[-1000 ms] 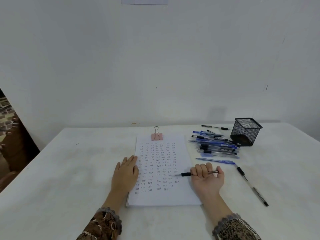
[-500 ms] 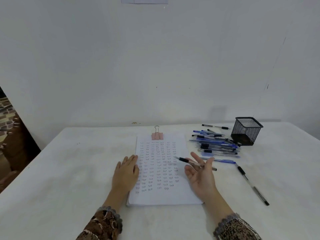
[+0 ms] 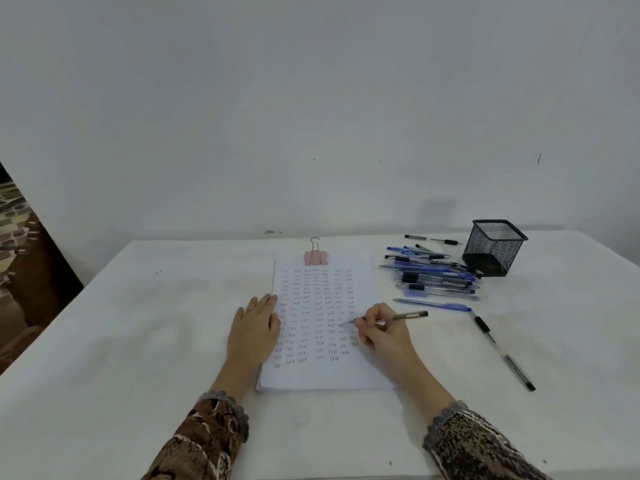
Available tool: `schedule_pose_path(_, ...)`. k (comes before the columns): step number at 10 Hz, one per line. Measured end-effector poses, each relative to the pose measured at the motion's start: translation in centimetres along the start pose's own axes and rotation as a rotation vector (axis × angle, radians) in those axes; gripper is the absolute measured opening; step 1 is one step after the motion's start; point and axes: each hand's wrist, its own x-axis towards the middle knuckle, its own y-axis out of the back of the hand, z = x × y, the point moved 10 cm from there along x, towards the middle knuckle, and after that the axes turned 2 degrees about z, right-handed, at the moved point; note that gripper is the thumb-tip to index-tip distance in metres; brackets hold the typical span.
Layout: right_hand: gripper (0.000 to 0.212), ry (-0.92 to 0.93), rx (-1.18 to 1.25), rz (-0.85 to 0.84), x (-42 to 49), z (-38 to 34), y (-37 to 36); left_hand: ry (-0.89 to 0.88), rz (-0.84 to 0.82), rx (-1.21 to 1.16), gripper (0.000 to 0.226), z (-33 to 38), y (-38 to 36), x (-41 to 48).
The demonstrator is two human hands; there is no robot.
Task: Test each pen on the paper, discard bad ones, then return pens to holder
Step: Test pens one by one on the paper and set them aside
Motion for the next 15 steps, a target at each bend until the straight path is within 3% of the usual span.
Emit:
schedule_pose_path(2, 0.06, 0.099, -0.185, 0.101, -0.9, -0.9, 0.0, -0.007, 0.015, 0.003, 0.047, 0.3, 0.3, -0.2)
schedule_pose_path(8, 0.051, 0.082, -0.255, 0.032, -1.2, -1.0, -0.8, 0.002, -0.007, 0.009, 0.047, 0.2, 0.1, -0.2)
schedule_pose_path(15, 0.05, 0.14, -0.31, 0.127, -1.1, -1.4, 0.4, -0.001, -0.005, -0.013, 0.047, 0.1, 0.0, 0.0)
